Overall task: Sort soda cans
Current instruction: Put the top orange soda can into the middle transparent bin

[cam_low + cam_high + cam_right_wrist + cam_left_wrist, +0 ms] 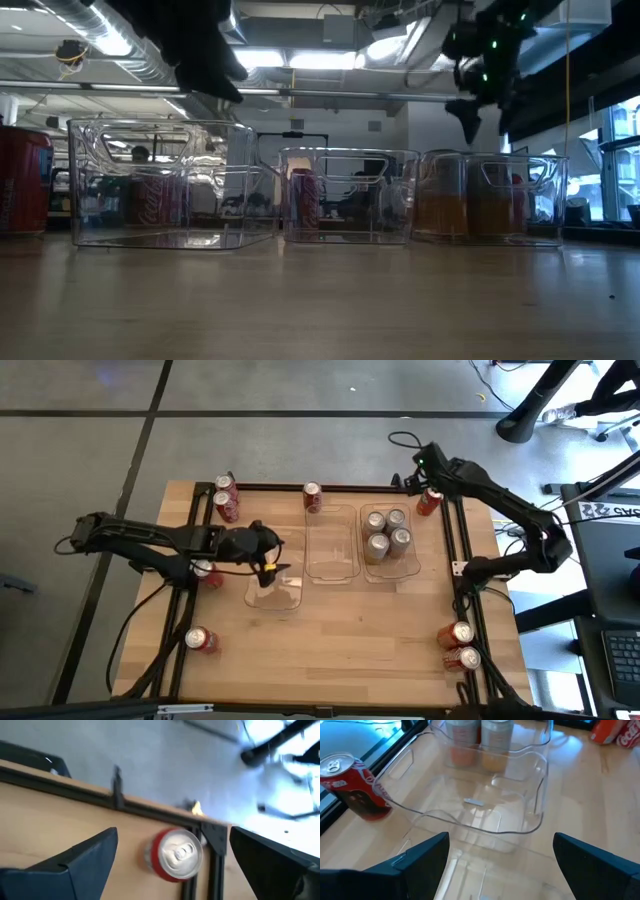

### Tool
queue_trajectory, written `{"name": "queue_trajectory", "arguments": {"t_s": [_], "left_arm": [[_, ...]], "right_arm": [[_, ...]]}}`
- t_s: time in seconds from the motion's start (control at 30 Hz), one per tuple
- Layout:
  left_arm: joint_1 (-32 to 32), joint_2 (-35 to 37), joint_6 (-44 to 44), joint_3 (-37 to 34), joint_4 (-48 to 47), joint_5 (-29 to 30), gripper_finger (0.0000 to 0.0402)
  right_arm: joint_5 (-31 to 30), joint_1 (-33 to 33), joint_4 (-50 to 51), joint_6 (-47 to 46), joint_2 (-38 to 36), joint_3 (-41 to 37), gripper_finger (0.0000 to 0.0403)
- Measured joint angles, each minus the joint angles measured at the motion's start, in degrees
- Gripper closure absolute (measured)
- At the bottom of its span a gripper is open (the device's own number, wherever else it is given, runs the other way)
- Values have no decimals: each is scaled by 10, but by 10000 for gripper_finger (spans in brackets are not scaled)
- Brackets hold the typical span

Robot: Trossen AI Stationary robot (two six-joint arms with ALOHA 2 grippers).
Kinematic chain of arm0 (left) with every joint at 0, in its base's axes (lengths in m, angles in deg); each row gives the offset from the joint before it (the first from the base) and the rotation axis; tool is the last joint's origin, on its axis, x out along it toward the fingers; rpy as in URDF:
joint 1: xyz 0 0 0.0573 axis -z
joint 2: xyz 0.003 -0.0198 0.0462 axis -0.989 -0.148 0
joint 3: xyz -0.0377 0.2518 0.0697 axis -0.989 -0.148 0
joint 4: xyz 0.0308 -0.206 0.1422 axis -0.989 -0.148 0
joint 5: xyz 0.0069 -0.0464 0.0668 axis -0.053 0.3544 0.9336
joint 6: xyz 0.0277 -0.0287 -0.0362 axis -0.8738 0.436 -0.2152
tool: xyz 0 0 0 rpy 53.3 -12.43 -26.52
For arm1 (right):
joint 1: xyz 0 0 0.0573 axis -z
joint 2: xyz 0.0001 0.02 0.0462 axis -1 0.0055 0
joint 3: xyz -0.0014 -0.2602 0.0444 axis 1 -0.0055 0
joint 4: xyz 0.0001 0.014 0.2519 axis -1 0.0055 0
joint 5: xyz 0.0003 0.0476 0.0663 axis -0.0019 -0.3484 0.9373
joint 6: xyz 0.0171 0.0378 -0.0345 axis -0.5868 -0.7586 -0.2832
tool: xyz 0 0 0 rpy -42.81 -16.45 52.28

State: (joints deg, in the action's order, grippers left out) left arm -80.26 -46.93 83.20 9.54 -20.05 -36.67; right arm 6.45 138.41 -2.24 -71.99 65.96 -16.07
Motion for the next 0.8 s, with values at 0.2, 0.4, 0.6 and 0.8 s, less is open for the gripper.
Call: {"name": "queue_trajectory", "arguments": {"t_s": [0.2, 0.4, 0.6, 0.8], "left_arm": [[-2, 0, -2, 0, -15, -6, 57], [-2, 0, 0, 0, -25, -21, 57], [-1, 0, -14, 0, -23, -22, 57], [-1, 0, -17, 0, -23, -22, 57]], "right_arm": [[21, 43, 24, -9, 43, 0, 20], [67, 62, 31, -27, 63, 0, 20], [53, 62, 29, -37, 90, 0, 20], [38, 62, 36, -49, 131, 0, 20]]}}
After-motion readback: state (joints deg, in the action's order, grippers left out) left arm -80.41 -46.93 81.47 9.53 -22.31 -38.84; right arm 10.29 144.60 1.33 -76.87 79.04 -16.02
